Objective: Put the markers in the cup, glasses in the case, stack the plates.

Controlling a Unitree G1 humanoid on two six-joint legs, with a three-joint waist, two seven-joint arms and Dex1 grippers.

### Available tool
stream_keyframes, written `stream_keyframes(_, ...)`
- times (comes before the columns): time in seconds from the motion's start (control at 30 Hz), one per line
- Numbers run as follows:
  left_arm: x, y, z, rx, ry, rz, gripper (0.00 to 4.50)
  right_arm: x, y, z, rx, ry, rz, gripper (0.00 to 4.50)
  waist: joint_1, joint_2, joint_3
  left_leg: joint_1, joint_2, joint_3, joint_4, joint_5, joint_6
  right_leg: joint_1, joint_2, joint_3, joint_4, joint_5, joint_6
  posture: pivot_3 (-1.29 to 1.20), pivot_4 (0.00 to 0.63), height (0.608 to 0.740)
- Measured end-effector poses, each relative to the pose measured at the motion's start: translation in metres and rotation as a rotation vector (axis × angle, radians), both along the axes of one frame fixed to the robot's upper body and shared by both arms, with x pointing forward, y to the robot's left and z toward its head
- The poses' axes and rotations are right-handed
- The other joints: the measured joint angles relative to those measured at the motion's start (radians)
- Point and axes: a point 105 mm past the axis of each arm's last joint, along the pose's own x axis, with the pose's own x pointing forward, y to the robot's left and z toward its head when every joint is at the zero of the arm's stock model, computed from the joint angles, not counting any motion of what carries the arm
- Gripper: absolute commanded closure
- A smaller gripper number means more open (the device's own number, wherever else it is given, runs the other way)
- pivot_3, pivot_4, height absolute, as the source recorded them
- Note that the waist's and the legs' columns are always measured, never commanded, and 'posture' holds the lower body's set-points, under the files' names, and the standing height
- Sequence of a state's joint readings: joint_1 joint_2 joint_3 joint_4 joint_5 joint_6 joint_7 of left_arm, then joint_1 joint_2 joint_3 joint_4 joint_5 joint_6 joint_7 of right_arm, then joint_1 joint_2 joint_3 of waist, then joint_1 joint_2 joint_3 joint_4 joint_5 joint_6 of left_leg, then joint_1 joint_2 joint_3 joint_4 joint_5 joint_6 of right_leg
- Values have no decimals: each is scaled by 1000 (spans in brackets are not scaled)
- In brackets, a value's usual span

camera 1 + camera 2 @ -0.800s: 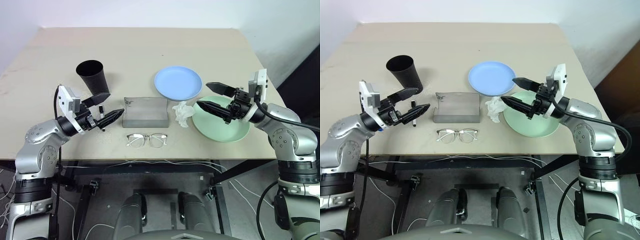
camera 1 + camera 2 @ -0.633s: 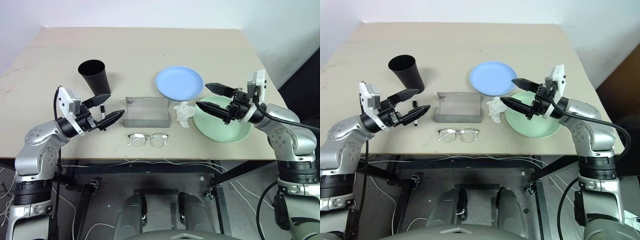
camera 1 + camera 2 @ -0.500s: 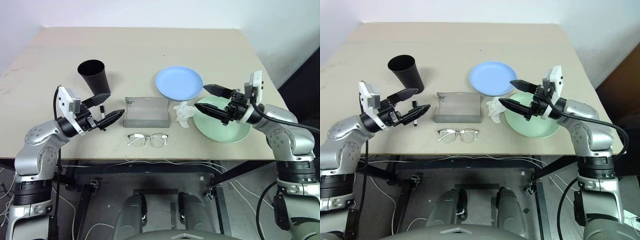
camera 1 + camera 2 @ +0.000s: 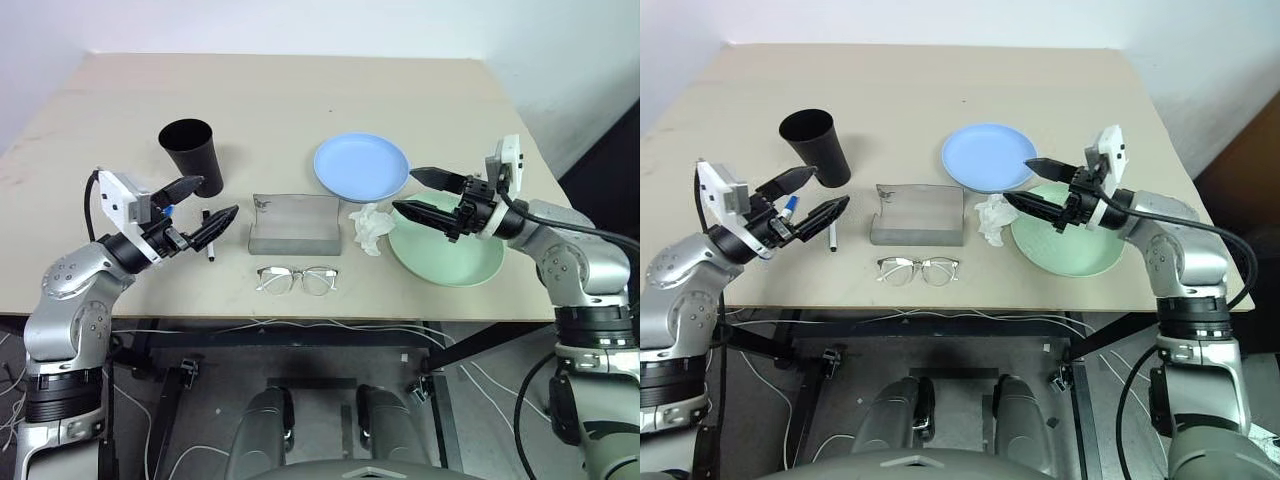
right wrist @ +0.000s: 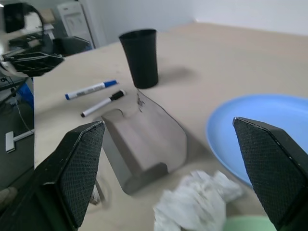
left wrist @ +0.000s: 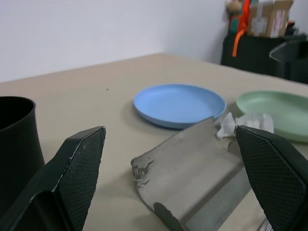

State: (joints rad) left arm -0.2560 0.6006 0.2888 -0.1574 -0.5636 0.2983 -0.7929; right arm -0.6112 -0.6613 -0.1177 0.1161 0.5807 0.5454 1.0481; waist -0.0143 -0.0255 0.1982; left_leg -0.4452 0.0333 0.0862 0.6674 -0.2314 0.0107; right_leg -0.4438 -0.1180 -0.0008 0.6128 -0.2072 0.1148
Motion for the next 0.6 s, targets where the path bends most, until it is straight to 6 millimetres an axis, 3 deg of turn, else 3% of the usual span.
stream_keyframes(0.33,-10,2,-24,-12,48,63,13,3,-12,-25,-172,171,-20,0,1,0,0,0,0,-1,0,-1,-2,0,0,-3,0,0,0,0,150,691)
stream_keyframes(0.47,-6,1,-20,-14,22,64,13,-7,-19,-38,-263,257,-32,0,4,0,0,-1,0,-1,0,-1,-2,0,-1,-3,-1,0,0,0,150,691)
stream_keyframes(0.6,0,-9,-31,-13,44,38,13,-22,-29,-56,-370,352,-33,0,2,0,0,-2,0,-1,0,0,-1,0,-1,-3,-2,0,0,0,150,691)
